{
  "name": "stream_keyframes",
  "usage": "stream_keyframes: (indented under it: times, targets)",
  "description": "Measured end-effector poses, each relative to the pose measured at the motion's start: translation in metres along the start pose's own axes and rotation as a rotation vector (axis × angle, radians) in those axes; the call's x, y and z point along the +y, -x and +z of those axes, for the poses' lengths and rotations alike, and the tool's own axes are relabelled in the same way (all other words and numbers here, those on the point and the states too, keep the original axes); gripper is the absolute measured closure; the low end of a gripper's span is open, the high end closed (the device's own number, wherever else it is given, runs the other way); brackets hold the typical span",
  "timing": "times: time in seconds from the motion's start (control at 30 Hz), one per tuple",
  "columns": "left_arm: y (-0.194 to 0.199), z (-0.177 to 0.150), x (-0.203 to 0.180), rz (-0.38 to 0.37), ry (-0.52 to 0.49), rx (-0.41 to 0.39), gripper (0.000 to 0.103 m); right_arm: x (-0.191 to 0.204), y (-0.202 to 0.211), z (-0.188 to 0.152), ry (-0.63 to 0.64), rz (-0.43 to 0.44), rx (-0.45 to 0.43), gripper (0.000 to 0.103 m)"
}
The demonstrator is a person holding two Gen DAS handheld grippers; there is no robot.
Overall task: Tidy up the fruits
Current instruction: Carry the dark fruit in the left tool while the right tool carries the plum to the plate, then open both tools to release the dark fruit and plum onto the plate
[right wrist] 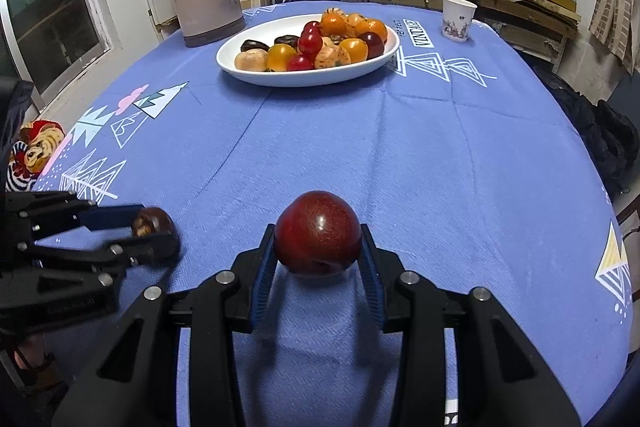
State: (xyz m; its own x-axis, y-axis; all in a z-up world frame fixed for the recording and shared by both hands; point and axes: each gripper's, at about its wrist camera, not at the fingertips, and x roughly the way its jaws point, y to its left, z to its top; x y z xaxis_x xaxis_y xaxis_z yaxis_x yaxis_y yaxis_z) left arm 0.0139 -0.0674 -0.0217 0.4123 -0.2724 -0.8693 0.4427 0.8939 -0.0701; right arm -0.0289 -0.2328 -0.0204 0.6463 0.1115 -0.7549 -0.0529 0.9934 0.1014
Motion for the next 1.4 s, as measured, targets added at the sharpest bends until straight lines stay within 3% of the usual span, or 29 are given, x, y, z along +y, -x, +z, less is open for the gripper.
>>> stream_keyframes:
  times: [0.3,0.57,0.93,1.17,1.2,1.23,1.27,1.3,1.4]
  targets:
    - [0.031,0.045,0.019,0.045,-0.002,-0.087,0.062,0.010,0.008,0.029,0.020,-0.005,-0.061,0.064]
    - [0.036,0.112,0.033,0.063,0.018,-0.109,0.062,0.022,0.012,0.089,0.047,-0.004,-0.149,0.064]
    - [-0.028,0.209,0.058,0.102,0.052,-0.065,0.061,0.006,-0.059,0.181,0.052,-0.029,-0.131,0.064]
    - [-0.067,0.241,0.077,0.094,0.103,-0.032,0.061,0.011,-0.110,0.214,0.097,-0.064,-0.096,0.064]
    - [-0.070,0.244,0.080,0.094,0.113,-0.034,0.062,0.014,-0.114,0.217,0.106,-0.093,-0.110,0.063]
    - [-0.071,0.246,0.083,0.098,0.124,-0.041,0.061,0.015,-0.116,0.219,0.115,-0.120,-0.116,0.046]
    - [-0.072,0.247,0.085,0.105,0.131,-0.045,0.055,0.016,-0.116,0.221,0.121,-0.158,-0.123,0.029]
    - [-0.072,0.248,0.089,0.141,0.150,-0.055,0.041,0.018,-0.116,0.222,0.139,-0.207,-0.144,0.026]
    - [-0.069,0.247,0.100,0.178,0.187,-0.076,0.015,0.015,-0.112,0.222,0.151,-0.192,-0.153,0.025]
